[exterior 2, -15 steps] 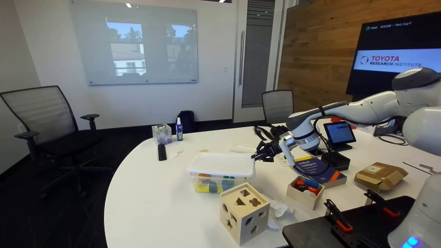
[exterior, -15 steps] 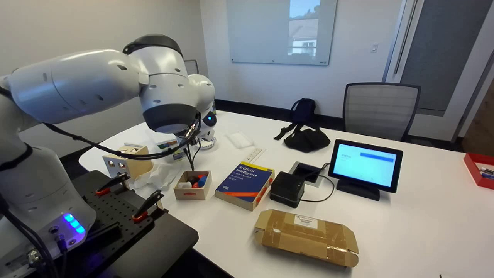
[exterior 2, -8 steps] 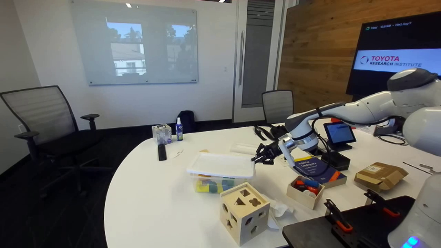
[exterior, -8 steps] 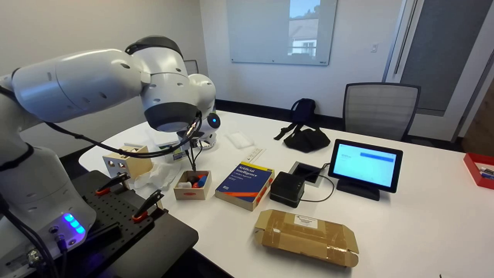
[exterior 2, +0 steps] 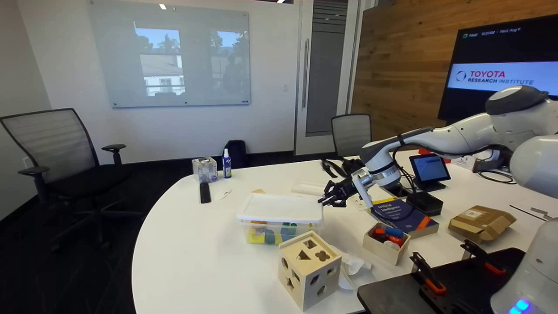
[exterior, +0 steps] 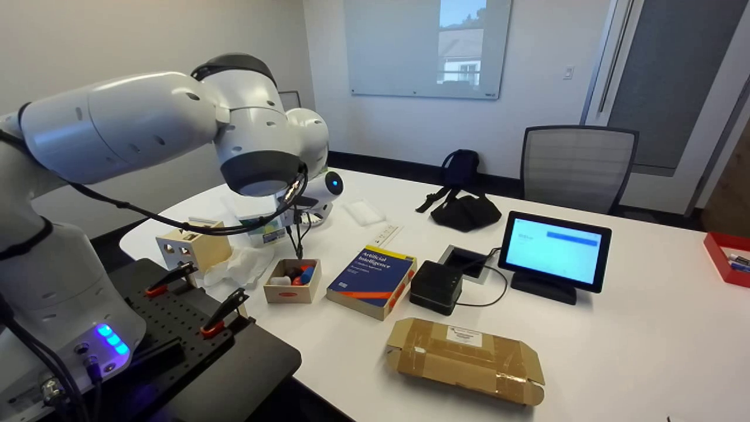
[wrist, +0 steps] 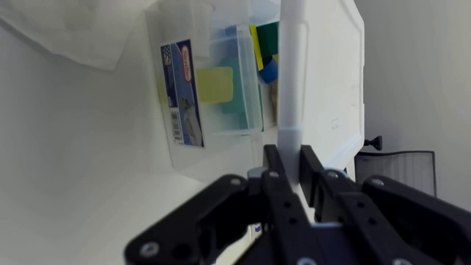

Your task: Put the white lid on the clear lunch box

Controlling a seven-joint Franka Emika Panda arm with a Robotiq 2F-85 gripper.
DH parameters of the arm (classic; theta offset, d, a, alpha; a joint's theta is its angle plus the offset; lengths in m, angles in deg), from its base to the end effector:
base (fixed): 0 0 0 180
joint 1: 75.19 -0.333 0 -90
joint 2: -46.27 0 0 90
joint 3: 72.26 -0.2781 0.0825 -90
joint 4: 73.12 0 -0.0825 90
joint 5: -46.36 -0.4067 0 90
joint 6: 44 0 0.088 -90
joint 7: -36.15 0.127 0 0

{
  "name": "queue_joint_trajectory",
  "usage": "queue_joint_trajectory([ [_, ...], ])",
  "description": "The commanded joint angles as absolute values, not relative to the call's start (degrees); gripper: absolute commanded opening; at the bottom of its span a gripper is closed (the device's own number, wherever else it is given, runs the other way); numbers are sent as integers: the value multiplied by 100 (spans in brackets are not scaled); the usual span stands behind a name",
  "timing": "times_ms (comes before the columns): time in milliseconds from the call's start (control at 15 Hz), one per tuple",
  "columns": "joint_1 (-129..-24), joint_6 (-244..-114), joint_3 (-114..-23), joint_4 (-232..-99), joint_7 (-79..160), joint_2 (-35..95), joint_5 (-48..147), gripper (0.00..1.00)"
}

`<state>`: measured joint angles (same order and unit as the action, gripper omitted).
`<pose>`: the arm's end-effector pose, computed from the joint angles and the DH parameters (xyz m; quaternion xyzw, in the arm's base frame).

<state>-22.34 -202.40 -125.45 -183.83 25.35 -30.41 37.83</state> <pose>0.5756 0.0904 -0.0033 -0.8603 0.1782 0.0052 0.4776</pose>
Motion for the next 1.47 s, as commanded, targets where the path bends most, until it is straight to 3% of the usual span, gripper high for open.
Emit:
queue_joint_trajectory([
  [0,-2716,-19978,-12128,-18103,2671,-2680,3557,4],
  [200,-2949,-19870,-11944,-17951,2653,-2534,3471,4],
  [267,-3031,-19815,-11878,-17928,2662,-2457,3449,42],
  [400,-3226,-19699,-11675,-17847,2652,-2337,3413,50],
  [800,-3841,-19150,-11115,-17538,2574,-2012,3119,96],
  [867,-3952,-19129,-11023,-17506,2554,-1960,3071,100],
  [1400,-5042,-19149,-10124,-17381,2540,-1445,2691,100],
])
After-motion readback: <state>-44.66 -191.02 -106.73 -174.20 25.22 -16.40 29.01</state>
